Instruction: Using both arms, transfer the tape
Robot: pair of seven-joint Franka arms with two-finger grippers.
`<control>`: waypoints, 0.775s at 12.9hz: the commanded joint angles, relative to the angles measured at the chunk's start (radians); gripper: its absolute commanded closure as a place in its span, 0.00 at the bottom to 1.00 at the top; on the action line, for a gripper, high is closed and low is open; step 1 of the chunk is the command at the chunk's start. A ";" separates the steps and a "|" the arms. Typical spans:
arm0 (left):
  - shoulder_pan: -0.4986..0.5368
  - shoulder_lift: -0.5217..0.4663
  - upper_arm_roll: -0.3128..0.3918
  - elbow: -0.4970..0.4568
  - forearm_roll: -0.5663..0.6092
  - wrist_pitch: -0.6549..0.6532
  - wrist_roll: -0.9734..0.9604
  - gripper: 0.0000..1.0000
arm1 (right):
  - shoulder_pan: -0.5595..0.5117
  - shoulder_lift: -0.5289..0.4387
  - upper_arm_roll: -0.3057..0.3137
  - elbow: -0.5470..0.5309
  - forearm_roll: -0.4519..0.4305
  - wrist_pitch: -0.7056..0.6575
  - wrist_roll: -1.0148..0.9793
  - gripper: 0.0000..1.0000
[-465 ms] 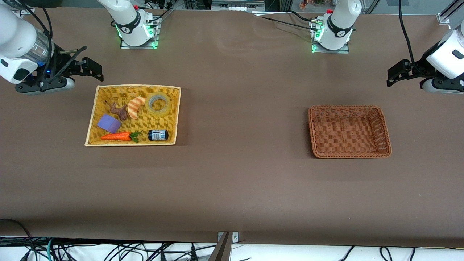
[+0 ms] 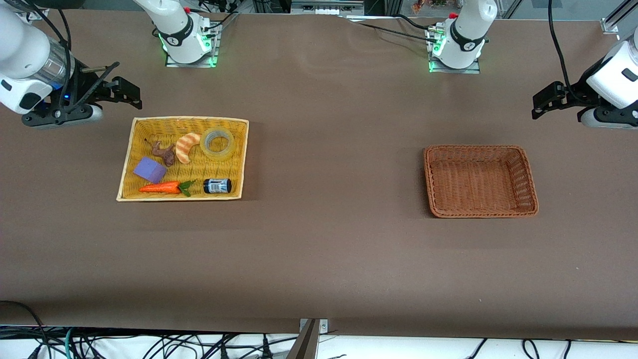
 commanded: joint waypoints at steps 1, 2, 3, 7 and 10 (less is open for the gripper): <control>0.001 0.014 -0.001 0.031 0.014 -0.024 0.008 0.00 | -0.004 -0.003 0.004 0.020 -0.013 -0.022 -0.016 0.00; 0.001 0.012 -0.001 0.031 0.014 -0.025 0.008 0.00 | -0.004 -0.005 0.005 0.019 -0.015 -0.027 -0.016 0.00; 0.001 0.014 -0.001 0.031 0.014 -0.024 0.008 0.00 | -0.002 -0.005 0.008 0.019 -0.016 -0.027 -0.016 0.00; 0.001 0.014 -0.001 0.031 0.014 -0.025 0.008 0.00 | -0.002 -0.005 0.010 0.017 -0.025 -0.029 -0.016 0.00; 0.002 0.014 -0.001 0.031 0.014 -0.024 0.008 0.00 | -0.002 -0.006 0.010 0.017 -0.025 -0.029 -0.017 0.00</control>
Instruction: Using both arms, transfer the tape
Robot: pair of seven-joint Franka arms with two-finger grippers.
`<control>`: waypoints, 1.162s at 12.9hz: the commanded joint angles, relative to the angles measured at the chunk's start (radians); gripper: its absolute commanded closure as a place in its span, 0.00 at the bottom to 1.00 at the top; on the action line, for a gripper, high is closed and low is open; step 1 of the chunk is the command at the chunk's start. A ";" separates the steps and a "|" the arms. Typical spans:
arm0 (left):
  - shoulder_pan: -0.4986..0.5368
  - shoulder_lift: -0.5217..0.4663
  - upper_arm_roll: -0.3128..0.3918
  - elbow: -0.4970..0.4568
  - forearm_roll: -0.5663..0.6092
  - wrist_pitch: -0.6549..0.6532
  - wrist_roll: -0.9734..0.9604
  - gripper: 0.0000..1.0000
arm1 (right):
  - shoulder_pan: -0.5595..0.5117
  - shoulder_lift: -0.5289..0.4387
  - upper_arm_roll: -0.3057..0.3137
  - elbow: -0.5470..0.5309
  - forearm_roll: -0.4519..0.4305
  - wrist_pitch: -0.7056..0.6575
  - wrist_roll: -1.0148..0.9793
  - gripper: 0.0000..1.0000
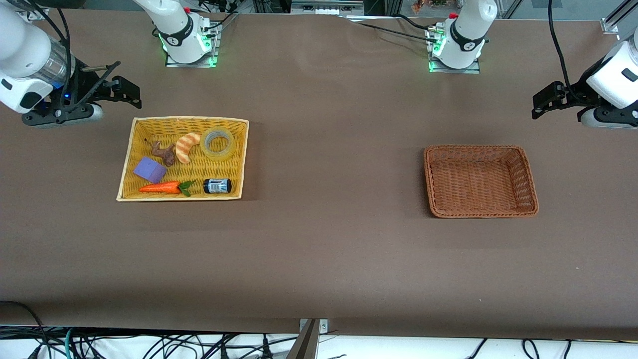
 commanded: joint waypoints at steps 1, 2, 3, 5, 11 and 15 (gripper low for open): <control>0.001 0.014 -0.001 0.031 0.014 -0.024 0.008 0.00 | -0.002 -0.009 0.005 0.016 -0.016 -0.023 -0.016 0.00; 0.001 0.014 -0.001 0.031 0.014 -0.024 0.008 0.00 | -0.002 -0.009 0.005 0.014 -0.017 -0.022 -0.016 0.00; 0.002 0.012 -0.001 0.031 0.014 -0.024 0.009 0.00 | -0.002 -0.009 0.005 0.013 -0.017 -0.023 -0.016 0.00; 0.002 0.012 -0.001 0.031 0.014 -0.024 0.008 0.00 | -0.004 -0.009 0.005 0.013 -0.017 -0.022 -0.016 0.00; 0.002 0.012 -0.001 0.031 0.014 -0.024 0.009 0.00 | -0.002 -0.009 0.005 0.010 -0.017 -0.022 -0.014 0.00; 0.002 0.012 -0.001 0.031 0.014 -0.024 0.009 0.00 | -0.002 0.041 0.031 -0.135 -0.034 0.158 -0.002 0.00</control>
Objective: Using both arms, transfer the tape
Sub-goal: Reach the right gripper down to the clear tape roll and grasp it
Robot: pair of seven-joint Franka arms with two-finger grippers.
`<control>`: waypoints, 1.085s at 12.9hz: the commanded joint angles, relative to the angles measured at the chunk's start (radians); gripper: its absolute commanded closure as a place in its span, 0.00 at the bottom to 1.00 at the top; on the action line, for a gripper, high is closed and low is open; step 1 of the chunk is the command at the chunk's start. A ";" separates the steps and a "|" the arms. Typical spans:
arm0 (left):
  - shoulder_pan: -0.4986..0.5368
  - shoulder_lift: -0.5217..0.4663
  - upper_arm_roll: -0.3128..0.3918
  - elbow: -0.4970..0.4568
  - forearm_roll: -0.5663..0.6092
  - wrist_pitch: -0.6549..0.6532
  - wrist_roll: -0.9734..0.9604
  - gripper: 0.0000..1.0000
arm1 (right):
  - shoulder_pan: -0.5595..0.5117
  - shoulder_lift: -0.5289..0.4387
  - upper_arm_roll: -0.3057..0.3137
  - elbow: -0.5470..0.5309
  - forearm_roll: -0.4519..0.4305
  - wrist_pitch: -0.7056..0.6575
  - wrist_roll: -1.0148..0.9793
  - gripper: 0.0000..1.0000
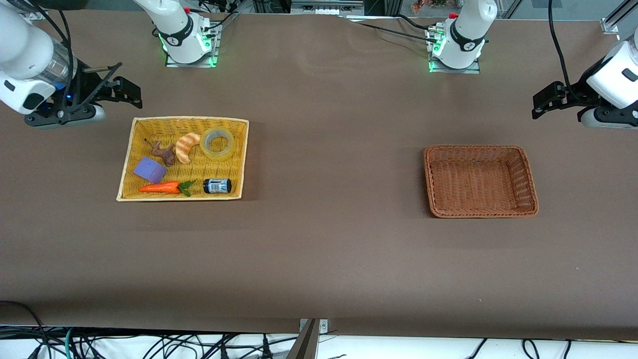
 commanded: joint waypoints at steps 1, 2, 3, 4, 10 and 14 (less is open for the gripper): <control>0.002 0.012 -0.001 0.031 0.014 -0.028 0.009 0.00 | -0.002 0.059 0.040 -0.172 -0.023 0.235 -0.001 0.00; 0.002 0.012 -0.001 0.031 0.014 -0.028 0.009 0.00 | -0.002 0.083 0.049 -0.259 -0.023 0.373 -0.001 0.00; 0.002 0.012 -0.001 0.031 0.014 -0.028 0.009 0.00 | -0.001 0.109 0.064 -0.337 -0.023 0.499 -0.001 0.00; 0.002 0.012 -0.001 0.031 0.012 -0.030 0.009 0.00 | -0.001 0.140 0.075 -0.412 -0.023 0.614 -0.001 0.00; 0.002 0.012 -0.001 0.031 0.012 -0.030 0.008 0.00 | -0.001 0.177 0.089 -0.600 -0.020 0.747 0.023 0.00; 0.002 0.014 -0.001 0.031 0.012 -0.028 0.009 0.00 | -0.001 0.218 0.100 -0.636 -0.020 0.838 0.029 0.00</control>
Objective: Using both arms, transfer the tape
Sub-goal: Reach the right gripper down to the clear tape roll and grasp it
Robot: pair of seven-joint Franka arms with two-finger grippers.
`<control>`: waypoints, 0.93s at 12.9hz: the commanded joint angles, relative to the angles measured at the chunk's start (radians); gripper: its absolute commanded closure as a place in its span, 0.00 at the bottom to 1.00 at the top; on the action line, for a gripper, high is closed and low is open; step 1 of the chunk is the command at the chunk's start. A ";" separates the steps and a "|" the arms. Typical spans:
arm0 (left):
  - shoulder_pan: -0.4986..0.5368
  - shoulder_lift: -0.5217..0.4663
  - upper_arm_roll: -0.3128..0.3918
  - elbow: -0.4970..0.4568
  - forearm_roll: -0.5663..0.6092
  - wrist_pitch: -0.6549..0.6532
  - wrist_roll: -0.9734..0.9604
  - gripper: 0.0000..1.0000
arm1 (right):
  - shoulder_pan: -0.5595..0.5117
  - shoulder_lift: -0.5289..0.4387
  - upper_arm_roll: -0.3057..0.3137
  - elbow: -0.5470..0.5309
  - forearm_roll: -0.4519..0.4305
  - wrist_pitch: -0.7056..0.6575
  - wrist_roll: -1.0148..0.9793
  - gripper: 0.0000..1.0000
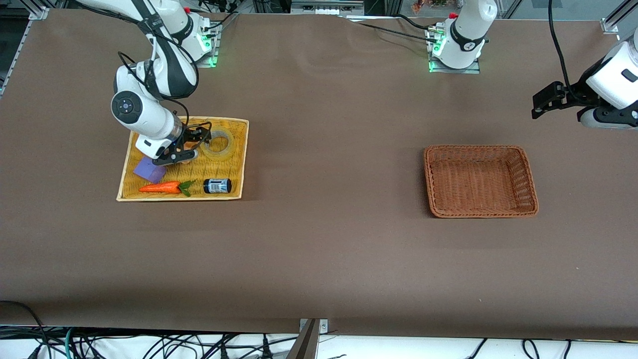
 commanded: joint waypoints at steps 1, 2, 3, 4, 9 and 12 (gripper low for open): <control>0.002 0.012 -0.001 0.030 0.012 -0.024 0.008 0.00 | -0.002 0.014 0.012 -0.025 -0.009 0.056 0.041 0.00; 0.002 0.012 -0.001 0.030 0.012 -0.023 0.009 0.00 | -0.002 0.024 0.019 -0.033 -0.009 0.075 0.046 0.00; 0.002 0.012 -0.001 0.030 0.012 -0.024 0.008 0.00 | -0.002 0.025 0.019 -0.041 -0.009 0.088 0.046 0.08; 0.002 0.012 -0.001 0.030 0.012 -0.023 0.008 0.00 | -0.002 0.027 0.020 -0.042 -0.009 0.092 0.046 0.22; 0.002 0.011 -0.001 0.030 0.012 -0.023 0.009 0.00 | -0.003 0.028 0.022 -0.026 -0.009 0.083 0.063 1.00; 0.002 0.011 -0.001 0.030 0.012 -0.024 0.009 0.00 | -0.003 0.002 0.032 0.045 -0.009 -0.006 0.081 1.00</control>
